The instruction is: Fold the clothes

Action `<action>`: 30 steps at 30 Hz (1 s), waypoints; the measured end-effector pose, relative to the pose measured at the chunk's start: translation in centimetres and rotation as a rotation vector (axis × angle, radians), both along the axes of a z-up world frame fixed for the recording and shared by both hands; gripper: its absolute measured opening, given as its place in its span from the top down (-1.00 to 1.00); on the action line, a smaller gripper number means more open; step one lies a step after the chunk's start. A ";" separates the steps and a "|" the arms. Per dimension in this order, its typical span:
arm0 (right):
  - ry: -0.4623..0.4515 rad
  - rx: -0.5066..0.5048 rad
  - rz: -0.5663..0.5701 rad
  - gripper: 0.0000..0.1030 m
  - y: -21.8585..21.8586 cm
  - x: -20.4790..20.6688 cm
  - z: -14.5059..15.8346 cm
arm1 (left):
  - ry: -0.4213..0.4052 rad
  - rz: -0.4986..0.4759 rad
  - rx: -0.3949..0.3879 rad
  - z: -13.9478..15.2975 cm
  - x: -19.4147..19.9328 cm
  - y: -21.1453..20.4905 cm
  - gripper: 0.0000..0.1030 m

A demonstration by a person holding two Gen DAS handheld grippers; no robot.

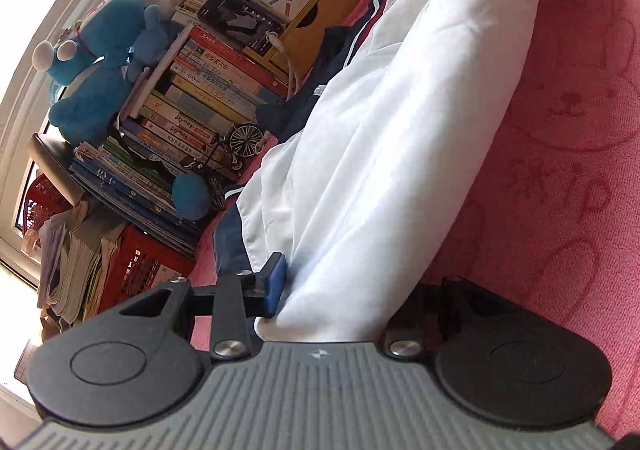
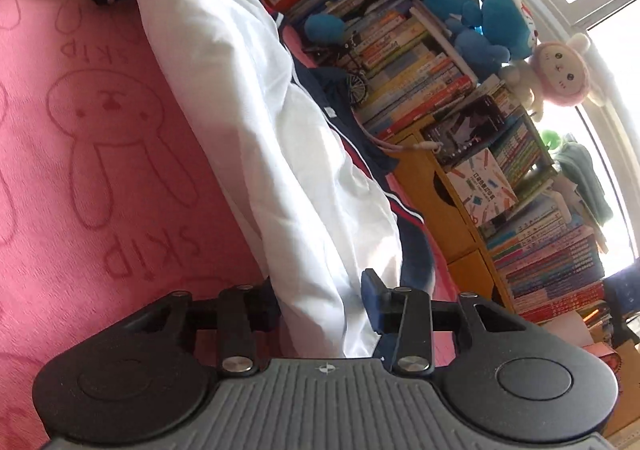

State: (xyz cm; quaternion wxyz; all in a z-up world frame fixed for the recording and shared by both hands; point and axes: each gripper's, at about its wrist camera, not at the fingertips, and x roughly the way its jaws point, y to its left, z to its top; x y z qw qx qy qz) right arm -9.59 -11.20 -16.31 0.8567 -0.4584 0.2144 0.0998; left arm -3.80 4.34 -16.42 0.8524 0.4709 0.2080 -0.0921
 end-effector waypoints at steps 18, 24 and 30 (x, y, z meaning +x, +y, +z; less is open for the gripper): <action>0.245 0.250 -0.102 0.83 -4.0 -6.2 6.7 | 0.182 0.093 -0.362 6.5 -6.6 6.2 0.56; 0.469 0.522 0.016 -0.18 -6.2 -8.3 9.3 | 0.278 0.119 -0.544 7.3 -9.0 9.3 -0.05; 0.305 0.498 0.051 -0.57 -3.7 -4.1 10.5 | 0.151 0.094 -0.753 10.4 -6.6 7.7 -0.53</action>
